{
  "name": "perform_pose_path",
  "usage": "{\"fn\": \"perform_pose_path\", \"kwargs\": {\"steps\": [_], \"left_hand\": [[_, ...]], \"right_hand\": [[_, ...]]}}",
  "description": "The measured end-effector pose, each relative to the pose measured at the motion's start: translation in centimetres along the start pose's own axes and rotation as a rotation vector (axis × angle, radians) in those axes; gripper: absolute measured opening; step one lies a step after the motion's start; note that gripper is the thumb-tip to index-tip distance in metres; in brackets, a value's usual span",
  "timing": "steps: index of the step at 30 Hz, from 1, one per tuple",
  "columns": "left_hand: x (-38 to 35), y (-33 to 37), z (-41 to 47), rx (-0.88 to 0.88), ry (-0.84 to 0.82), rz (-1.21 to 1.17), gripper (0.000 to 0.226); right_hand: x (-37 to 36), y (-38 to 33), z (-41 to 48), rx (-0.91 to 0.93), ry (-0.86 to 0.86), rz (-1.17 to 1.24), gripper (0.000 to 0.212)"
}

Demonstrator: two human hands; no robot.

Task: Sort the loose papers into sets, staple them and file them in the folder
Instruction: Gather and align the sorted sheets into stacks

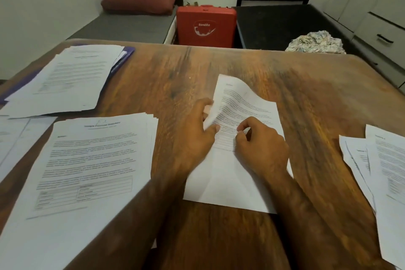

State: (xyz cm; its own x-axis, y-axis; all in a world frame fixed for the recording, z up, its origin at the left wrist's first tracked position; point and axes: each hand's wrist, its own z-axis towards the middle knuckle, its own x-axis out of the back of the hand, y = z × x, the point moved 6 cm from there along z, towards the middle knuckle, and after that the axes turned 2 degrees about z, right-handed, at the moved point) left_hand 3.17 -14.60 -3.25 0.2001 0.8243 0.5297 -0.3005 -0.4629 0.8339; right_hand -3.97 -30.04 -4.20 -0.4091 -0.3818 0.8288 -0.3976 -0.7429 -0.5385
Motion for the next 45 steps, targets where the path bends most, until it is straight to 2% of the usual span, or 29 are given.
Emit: {"fn": "perform_pose_path", "kwargs": {"steps": [2,5,7,9,10,14,18,27,34,37,41,43,45], "left_hand": [[1.5,0.2,0.3,0.010,0.017,-0.125,0.062],[4.8,-0.1,0.5,0.037,0.064,-0.302,0.075],[6.9,-0.6,0.3,0.081,0.072,-0.432,0.079],[8.8,-1.1,-0.3,0.108,0.085,-0.485,0.078],[9.6,-1.4,-0.6,0.115,0.097,-0.468,0.076],[11.9,-2.5,-1.8,0.142,0.143,-0.412,0.066],[13.3,-2.9,-3.3,0.142,0.154,-0.423,0.050],[15.5,-3.0,-6.1,0.189,0.227,-0.476,0.016],[16.2,-3.6,-7.3,0.260,0.212,-0.412,0.022],[17.0,-4.0,-7.6,0.285,0.237,-0.299,0.015],[21.1,-6.0,-8.6,0.368,0.351,0.281,0.016],[22.8,-7.2,-9.9,0.481,0.275,0.581,0.030],[24.0,-8.9,-11.8,0.644,0.169,0.810,0.064]], "right_hand": [[0.9,0.0,-0.2,0.004,0.030,0.119,0.013],[3.0,0.2,-0.2,-0.033,0.180,0.219,0.047],[3.3,0.1,0.0,-0.139,0.080,0.613,0.063],[2.8,-0.9,-0.1,-0.199,-0.082,0.994,0.054],[2.6,-1.4,-0.1,-0.206,-0.115,1.063,0.047],[1.3,-2.5,-0.5,-0.249,-0.190,1.133,0.026],[1.2,-3.7,-1.3,-0.248,-0.243,1.176,0.017],[1.9,-5.1,-3.0,-0.241,-0.291,1.172,0.016],[1.0,-5.3,-3.1,-0.249,-0.345,1.187,0.022],[0.7,-5.2,-3.0,-0.245,-0.349,1.138,0.022],[0.4,-5.0,-3.2,-0.199,-0.371,0.955,0.017],[-0.5,-4.9,-3.6,-0.203,-0.414,0.874,0.018],[-1.7,-5.4,-4.2,-0.210,-0.440,0.853,0.018]]}}
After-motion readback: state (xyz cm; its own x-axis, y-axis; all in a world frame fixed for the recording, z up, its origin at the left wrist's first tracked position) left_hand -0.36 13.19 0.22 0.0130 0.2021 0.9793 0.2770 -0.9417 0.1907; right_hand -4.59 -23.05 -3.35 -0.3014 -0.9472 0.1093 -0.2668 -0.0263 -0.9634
